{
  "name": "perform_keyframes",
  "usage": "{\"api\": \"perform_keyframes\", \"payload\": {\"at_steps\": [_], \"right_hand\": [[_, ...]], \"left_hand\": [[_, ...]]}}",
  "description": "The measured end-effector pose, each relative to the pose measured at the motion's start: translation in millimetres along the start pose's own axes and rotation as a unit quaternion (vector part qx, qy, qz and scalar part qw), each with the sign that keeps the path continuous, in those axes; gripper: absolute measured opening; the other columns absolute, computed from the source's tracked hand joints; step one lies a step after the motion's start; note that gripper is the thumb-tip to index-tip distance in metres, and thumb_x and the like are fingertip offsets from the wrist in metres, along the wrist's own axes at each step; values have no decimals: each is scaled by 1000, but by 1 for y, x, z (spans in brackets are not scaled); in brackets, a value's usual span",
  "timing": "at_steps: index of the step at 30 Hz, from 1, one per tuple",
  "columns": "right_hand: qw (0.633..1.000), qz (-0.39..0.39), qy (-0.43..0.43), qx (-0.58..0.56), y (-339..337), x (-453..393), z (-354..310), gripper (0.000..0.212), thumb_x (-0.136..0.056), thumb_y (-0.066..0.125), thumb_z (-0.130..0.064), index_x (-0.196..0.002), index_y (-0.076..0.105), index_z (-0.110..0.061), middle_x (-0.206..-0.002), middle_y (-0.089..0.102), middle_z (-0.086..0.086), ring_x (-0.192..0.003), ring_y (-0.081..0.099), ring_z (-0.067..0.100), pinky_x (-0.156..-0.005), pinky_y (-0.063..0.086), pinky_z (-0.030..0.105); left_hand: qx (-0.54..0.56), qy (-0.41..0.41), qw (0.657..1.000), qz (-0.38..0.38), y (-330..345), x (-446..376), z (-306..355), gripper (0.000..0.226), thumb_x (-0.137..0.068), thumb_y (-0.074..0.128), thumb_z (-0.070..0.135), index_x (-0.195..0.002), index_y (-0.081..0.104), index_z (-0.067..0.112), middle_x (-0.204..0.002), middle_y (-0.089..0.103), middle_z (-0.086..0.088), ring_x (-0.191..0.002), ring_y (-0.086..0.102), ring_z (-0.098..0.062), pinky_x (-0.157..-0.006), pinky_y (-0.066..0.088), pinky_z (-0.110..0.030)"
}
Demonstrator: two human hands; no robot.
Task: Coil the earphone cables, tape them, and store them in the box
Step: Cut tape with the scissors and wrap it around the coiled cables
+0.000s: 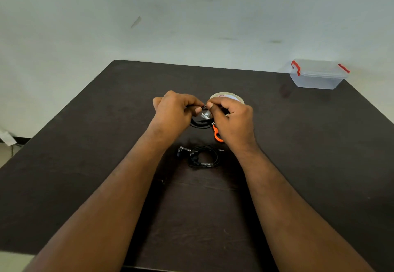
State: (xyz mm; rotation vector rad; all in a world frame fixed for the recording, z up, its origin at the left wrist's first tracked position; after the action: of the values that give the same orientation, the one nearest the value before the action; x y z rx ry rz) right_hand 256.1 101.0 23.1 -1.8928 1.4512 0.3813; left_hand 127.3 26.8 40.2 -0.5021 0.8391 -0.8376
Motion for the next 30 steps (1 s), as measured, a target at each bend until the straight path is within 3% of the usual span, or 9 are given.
{"api": "perform_keyframes", "payload": {"at_steps": [4, 8, 12, 15, 18, 23, 25, 27, 30], "right_hand": [[988, -22, 128, -81, 1, -4, 3, 11, -80, 67, -4, -74, 77, -8, -61, 66, -2, -59, 59, 2, -57, 44, 14], [938, -56, 276, -204, 1, -4, 9, 9, -75, 66, 1, -65, 68, 0, -60, 60, 10, -57, 54, 14, -49, 43, 21], [884, -118, 355, -281, -3, -6, 17, 16, -76, 68, -1, -64, 67, -12, -63, 62, 5, -59, 55, 15, -50, 40, 24], [865, -170, 360, -306, -7, -7, 19, 13, -79, 69, -2, -72, 70, -13, -69, 66, 6, -61, 56, 15, -51, 39, 25], [853, -203, 347, -332, -10, -7, 14, 11, -81, 67, -1, -84, 72, -9, -75, 72, 8, -68, 66, 14, -54, 46, 22], [888, -162, 303, -306, -13, -10, 9, 11, -73, 72, 6, -76, 72, -5, -79, 70, 12, -76, 69, 19, -71, 53, 30], [903, -157, 293, -273, -12, -9, 9, 12, -71, 74, 5, -73, 73, -7, -79, 70, 10, -75, 67, 17, -72, 54, 33], [917, -159, 273, -245, -12, -9, 8, 17, -68, 76, 5, -70, 72, -11, -78, 69, 8, -77, 67, 17, -77, 53, 33], [920, -160, 273, -231, -13, -8, 10, 25, -65, 77, 10, -74, 68, -11, -77, 67, 17, -77, 66, 30, -81, 53, 42]], "left_hand": [[-34, 52, 998, -4, 3, -1, -1, 15, -89, 67, 20, -95, 77, 30, -79, 69, 14, -97, 49, -14, -75, 14, -25], [-16, 98, 995, 2, 4, 2, 5, 14, -87, 69, 17, -94, 77, 26, -68, 52, 29, -94, 43, -12, -77, 15, -26], [25, 124, 991, 32, 2, 6, 7, 18, -83, 72, 15, -98, 74, 25, -76, 60, 18, -94, 48, -11, -83, 22, -26], [59, 158, 984, 59, -4, 8, 11, 23, -81, 74, 15, -99, 67, 29, -79, 56, 26, -95, 50, -8, -92, 24, -23], [66, 184, 977, 90, -9, 8, 12, 22, -81, 74, 15, -95, 68, 29, -77, 53, 24, -92, 47, -6, -86, 35, -33], [64, 149, 987, 16, -2, 3, 4, 29, -79, 73, 38, -108, 70, 31, -86, 59, 29, -99, 52, -7, -98, 37, -41], [57, 128, 990, -2, 1, 2, 0, 38, -72, 74, 50, -107, 69, 37, -91, 63, 24, -105, 52, -10, -104, 29, -32], [26, 116, 993, 9, 2, 2, -2, 34, -69, 77, 47, -101, 73, 36, -93, 64, 10, -107, 50, -15, -96, 18, -16], [-1, 125, 992, 22, 4, 3, -1, 22, -70, 79, 37, -91, 77, 30, -91, 64, 2, -106, 51, -20, -83, 17, -22]]}}
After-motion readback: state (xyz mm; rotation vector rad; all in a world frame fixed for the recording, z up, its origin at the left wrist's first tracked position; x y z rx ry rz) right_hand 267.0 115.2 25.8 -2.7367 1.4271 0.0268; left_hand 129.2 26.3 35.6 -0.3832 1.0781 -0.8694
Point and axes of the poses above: each hand's wrist, its own x-axis away from the middle knuckle, its own y-axis out of the palm, z = x × y, the point moved 4 cm from there along -x, towards the middle knuckle
